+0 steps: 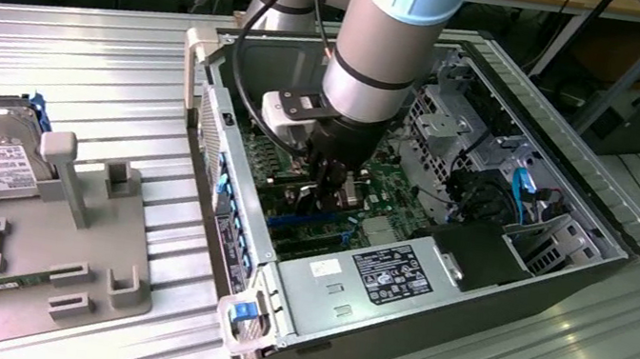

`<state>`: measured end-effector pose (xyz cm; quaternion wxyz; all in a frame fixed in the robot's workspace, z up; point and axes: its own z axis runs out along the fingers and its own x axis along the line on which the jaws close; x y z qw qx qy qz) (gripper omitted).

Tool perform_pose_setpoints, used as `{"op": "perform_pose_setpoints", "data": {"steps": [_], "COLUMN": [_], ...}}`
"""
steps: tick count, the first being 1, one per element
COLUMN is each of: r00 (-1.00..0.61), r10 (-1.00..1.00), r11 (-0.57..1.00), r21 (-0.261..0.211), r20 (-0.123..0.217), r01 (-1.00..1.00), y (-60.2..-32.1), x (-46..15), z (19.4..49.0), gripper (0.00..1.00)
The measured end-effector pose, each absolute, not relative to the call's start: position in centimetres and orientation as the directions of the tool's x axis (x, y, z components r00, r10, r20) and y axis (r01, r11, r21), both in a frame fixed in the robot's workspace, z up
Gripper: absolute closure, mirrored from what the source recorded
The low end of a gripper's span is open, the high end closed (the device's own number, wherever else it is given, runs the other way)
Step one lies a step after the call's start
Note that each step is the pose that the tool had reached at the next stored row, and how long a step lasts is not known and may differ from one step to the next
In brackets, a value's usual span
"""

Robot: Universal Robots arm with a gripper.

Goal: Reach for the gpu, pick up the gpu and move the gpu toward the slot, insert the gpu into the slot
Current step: 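Insert the gpu into the slot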

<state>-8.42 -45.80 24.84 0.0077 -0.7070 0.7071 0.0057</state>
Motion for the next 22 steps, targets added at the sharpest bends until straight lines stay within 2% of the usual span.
{"op": "perform_pose_setpoints", "data": {"steps": [22], "r00": [0.0], "r10": [-1.0], "r11": [0.0], "r21": [-0.002], "r20": [-0.019], "r01": [-1.0], "y": [-45.8], "x": [-8.66], "z": [24.25], "gripper": [0.72]}}
